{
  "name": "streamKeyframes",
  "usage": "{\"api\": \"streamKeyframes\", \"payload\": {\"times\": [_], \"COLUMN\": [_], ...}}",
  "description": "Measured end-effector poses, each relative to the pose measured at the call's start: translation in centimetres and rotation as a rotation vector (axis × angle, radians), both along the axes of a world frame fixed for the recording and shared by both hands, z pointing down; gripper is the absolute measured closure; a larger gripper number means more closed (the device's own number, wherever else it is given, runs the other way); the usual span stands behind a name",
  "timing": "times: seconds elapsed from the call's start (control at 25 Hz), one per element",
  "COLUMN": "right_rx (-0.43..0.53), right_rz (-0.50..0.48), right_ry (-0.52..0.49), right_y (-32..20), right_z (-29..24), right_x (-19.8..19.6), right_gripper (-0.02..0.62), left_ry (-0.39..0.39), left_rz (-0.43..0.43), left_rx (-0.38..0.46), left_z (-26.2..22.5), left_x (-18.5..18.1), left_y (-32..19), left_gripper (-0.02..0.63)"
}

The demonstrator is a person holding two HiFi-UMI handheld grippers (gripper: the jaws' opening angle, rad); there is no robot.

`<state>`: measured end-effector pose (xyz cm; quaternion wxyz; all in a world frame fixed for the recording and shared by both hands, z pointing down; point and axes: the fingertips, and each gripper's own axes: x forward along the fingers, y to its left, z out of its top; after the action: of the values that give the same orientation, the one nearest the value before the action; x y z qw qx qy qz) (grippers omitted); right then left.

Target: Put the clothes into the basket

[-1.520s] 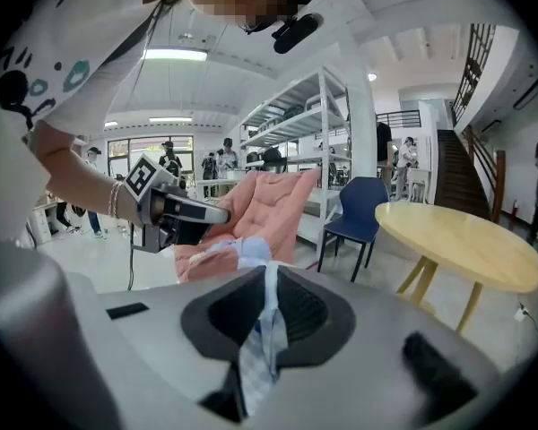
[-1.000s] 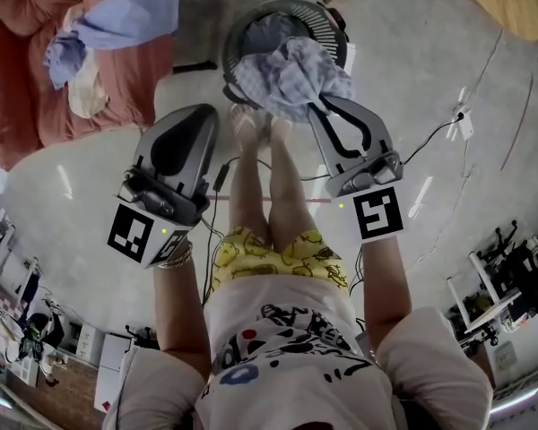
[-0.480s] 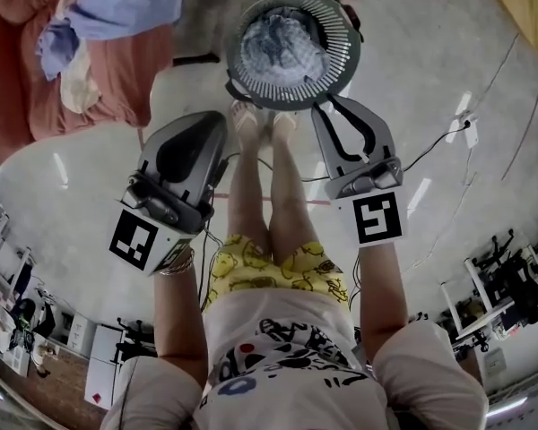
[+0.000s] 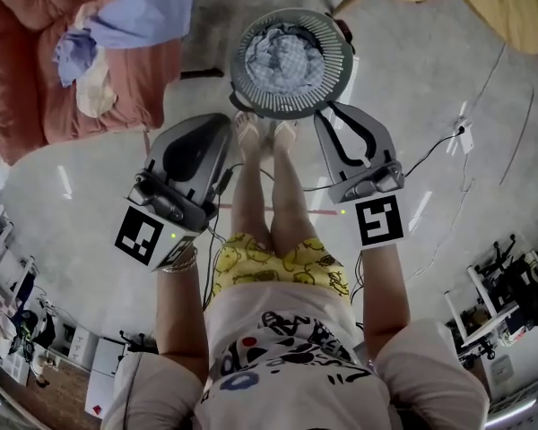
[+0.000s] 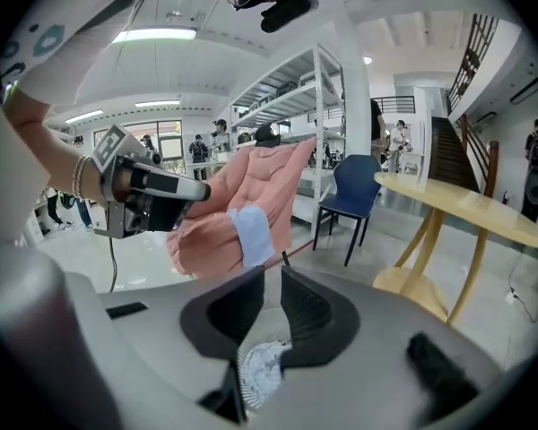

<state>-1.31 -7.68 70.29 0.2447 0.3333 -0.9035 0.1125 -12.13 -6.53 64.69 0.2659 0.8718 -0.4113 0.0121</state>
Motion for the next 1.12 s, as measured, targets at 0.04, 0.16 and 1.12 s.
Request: {"api": "streamKeyframes", "payload": {"times": [0.04,0.16,1.12], "right_rx": [0.010,0.034,0.265], "right_rz": [0.000,0.018,0.059], "right_ry": [-0.004,-0.036,-0.101], "right_y": [-0.1,-0.6,-1.3], "right_z": [-0.8,-3.4,-23.9], "right_x": [0.0,0.3,0.2], "right_gripper": [0.541,0.541,0.543], "left_ry": [-0.011,-0.032,0.004], "left_rz": [0.003,0.012,0.130], "left_rx": [0.008,0.024,0.224], "left_z": [-0.5,-1.8,-19.3], "left_x": [0.0,0.3,0.4], "left_y": [0.0,0.0,0.3], "left_gripper": [0.583,0.583,0.583]}}
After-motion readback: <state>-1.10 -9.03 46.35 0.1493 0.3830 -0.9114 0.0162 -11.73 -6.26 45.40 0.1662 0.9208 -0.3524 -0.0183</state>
